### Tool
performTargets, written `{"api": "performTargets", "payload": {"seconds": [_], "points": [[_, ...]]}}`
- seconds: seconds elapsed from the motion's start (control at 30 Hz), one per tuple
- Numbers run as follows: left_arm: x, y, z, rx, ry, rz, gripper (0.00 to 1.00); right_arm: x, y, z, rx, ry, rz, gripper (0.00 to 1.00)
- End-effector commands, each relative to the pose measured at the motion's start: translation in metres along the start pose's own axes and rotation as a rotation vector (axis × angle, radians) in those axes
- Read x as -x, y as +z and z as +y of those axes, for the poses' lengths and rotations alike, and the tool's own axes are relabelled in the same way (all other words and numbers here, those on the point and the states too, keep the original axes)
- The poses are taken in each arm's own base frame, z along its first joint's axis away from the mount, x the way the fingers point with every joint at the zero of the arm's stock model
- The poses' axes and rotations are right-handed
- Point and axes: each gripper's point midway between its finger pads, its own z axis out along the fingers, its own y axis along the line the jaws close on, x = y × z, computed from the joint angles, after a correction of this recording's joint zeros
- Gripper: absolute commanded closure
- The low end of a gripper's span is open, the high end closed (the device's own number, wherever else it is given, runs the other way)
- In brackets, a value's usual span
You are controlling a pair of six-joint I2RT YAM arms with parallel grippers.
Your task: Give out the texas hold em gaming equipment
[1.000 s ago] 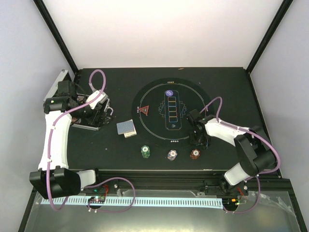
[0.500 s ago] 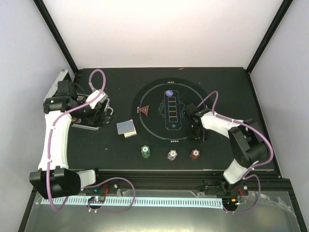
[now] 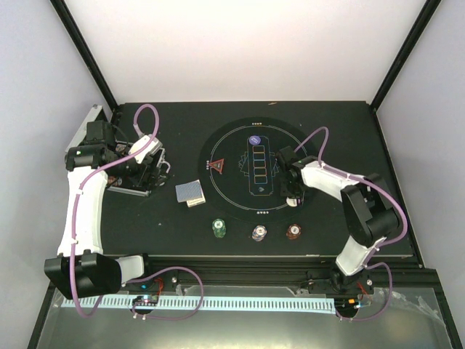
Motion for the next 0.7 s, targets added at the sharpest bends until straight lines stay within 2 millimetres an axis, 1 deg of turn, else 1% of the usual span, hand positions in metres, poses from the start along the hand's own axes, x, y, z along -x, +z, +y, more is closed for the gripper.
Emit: {"api": "performTargets", "payload": {"seconds": [0.0, 0.07, 0.13, 0.17, 0.2, 0.23, 0.27, 0.3, 0.37, 0.43, 0.53, 0.57, 0.6, 0.67], "points": [[0.009, -0.011, 0.004, 0.04, 0.021, -0.023, 0.01, 0.02, -0.037, -0.001, 0.001, -0.017, -0.114, 0.45], [0.009, -0.012, 0.004, 0.044, 0.014, -0.025, 0.01, 0.023, -0.064, 0.01, 0.04, -0.048, -0.165, 0.37], [0.01, -0.012, 0.006, 0.055, 0.005, -0.024, 0.01, 0.021, -0.092, 0.029, 0.082, -0.098, -0.209, 0.31], [0.009, -0.012, 0.009, 0.069, -0.005, -0.02, 0.01, 0.016, -0.104, 0.042, 0.109, -0.131, -0.225, 0.29], [0.007, -0.012, 0.013, 0.092, -0.016, -0.012, 0.01, 0.009, -0.119, 0.063, 0.147, -0.179, -0.238, 0.26], [0.007, -0.011, 0.016, 0.105, -0.027, -0.009, 0.01, 0.005, -0.128, 0.073, 0.172, -0.198, -0.24, 0.23], [0.005, -0.011, 0.02, 0.124, -0.039, -0.004, 0.01, -0.004, -0.137, 0.09, 0.208, -0.234, -0.24, 0.19], [0.003, -0.011, 0.022, 0.13, -0.048, -0.002, 0.01, -0.018, -0.147, 0.112, 0.249, -0.287, -0.239, 0.17], [0.0, -0.009, 0.025, 0.147, -0.064, 0.007, 0.01, -0.041, -0.162, 0.146, 0.312, -0.36, -0.232, 0.1], [-0.004, -0.009, 0.029, 0.173, -0.078, 0.012, 0.01, -0.061, -0.171, 0.176, 0.345, -0.425, -0.219, 0.06], [-0.007, -0.009, 0.034, 0.208, -0.089, 0.013, 0.01, -0.089, -0.173, 0.215, 0.379, -0.518, -0.172, 0.01], [-0.008, -0.009, 0.034, 0.21, -0.09, 0.014, 0.01, -0.097, -0.168, 0.225, 0.38, -0.549, -0.15, 0.0], [-0.009, -0.009, 0.033, 0.207, -0.09, 0.014, 0.01, -0.104, -0.168, 0.234, 0.392, -0.573, -0.134, 0.0], [-0.011, -0.01, 0.031, 0.202, -0.085, 0.013, 0.01, -0.112, -0.163, 0.244, 0.391, -0.605, -0.115, 0.0]]}}
